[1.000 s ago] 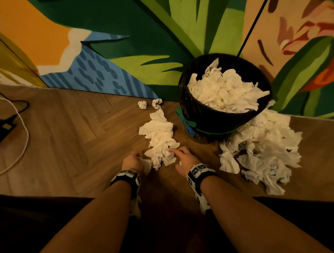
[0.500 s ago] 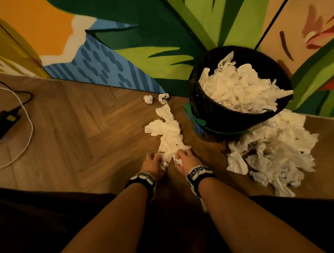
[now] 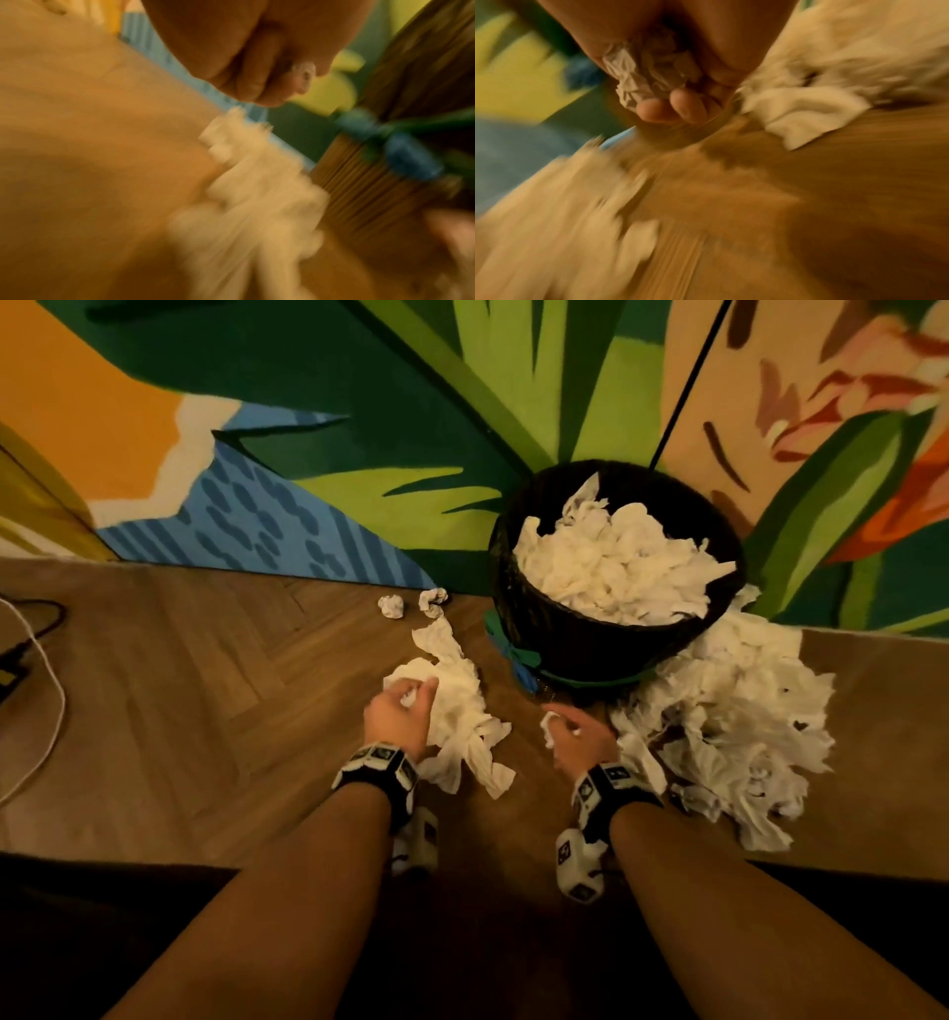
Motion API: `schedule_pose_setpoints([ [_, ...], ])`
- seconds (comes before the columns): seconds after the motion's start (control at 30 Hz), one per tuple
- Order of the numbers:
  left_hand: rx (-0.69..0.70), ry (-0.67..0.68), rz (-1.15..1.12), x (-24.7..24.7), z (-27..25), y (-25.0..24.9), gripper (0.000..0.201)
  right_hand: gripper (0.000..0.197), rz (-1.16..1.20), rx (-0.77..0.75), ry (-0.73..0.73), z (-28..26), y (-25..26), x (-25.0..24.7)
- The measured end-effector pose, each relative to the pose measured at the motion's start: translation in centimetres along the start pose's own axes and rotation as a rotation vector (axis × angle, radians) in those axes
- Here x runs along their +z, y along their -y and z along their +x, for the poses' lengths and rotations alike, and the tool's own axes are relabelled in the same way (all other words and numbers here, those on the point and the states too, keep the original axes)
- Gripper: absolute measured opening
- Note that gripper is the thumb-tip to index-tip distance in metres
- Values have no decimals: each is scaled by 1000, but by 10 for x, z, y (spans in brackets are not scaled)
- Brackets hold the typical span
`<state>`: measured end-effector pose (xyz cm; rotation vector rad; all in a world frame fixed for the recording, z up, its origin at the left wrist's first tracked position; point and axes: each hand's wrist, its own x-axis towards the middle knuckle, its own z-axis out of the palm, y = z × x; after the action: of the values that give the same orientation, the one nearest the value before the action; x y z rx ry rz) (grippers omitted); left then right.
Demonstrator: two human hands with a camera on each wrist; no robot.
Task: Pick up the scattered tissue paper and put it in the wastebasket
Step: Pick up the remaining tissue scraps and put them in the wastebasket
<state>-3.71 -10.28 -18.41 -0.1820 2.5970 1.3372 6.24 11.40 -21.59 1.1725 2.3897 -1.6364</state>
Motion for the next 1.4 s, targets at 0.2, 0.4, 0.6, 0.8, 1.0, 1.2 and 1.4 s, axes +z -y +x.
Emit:
schedule_pose_setpoints([
  [0.2, 298, -127, -417, -14, 6, -118, 19, 30, 446, 244, -417, 5, -1, -90],
  [0.4, 597, -7, -337, -22, -12, -217, 39, 18, 783, 84, -595, 1, 76, -161],
  [0.6, 765, 271, -35, -9, -20, -251, 52, 27, 585, -375, -582, -5, 170, -185],
  [0.8, 793, 268, 76, -21, 0, -284, 76, 57, 18, -508, -326, 0, 209, -173],
  [1.0, 1023, 156, 268, -11, 2, -243, 22, 42, -337, -487, -307, -10, 181, -166],
  [1.2, 957, 384, 601, 3, 8, -220, 28, 17, -521, -456, -306, -5, 169, -148],
  [1.4, 951, 255, 953, 12, 6, -226, 60, 25, -636, -440, -271, 0, 176, -138],
])
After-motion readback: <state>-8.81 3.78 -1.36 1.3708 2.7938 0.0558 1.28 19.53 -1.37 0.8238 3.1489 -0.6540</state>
